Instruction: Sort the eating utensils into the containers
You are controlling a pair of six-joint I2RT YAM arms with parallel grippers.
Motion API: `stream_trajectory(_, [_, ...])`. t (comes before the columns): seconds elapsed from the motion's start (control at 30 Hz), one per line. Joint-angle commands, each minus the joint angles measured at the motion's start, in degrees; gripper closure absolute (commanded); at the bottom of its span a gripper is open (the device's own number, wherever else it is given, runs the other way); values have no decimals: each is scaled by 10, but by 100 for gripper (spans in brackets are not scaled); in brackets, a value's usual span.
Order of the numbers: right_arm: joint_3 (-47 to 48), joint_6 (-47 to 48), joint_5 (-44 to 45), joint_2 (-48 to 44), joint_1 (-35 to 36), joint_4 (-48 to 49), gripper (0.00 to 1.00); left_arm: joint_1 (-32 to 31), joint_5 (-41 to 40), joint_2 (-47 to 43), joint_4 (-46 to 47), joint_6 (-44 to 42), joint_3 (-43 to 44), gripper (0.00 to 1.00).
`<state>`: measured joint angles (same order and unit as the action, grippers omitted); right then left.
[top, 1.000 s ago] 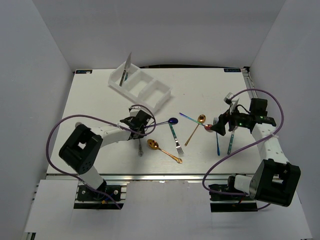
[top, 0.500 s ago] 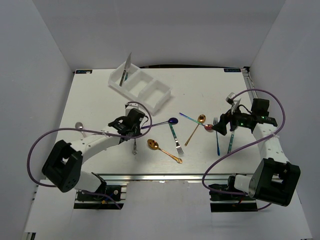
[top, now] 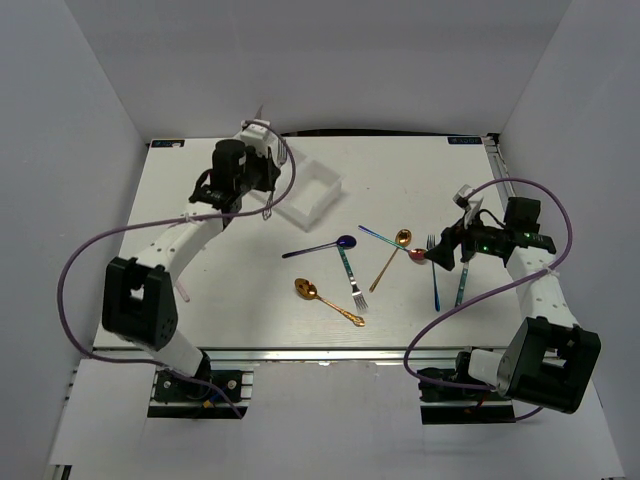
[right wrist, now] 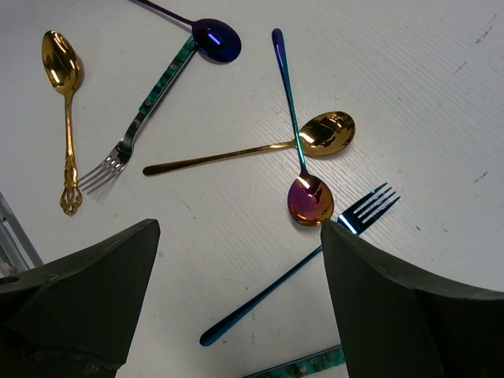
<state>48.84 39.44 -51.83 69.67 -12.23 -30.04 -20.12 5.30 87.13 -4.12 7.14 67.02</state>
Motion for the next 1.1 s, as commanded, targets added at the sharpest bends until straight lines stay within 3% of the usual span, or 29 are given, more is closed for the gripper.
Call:
stream_trajectory(0.0, [-7, 9, -29, -18, -3, -4, 11, 34, 168, 63, 67, -97, 70, 100])
stream_trajectory(0.1, [-7, 8, -40, -21, -3, -5, 11, 63, 233, 131, 99, -110, 128, 100])
stream_trajectory(0.27, [-8, 10, -48, -19, -3, -9, 11, 98, 305, 225, 174, -58, 226, 100])
stream_trajectory(0.57, [-10, 12, -51, -9, -4, -9, 11, 106, 256, 377, 173, -55, 407, 100])
stream_trajectory(1.0, [-13, 0, -36, -6, -3, 2, 11, 107, 227, 457, 171, -34, 403, 100])
stream_trajectory(1.07, [-15, -5, -33, -8, -3, 9, 11, 107, 225, 456, 171, -27, 397, 96])
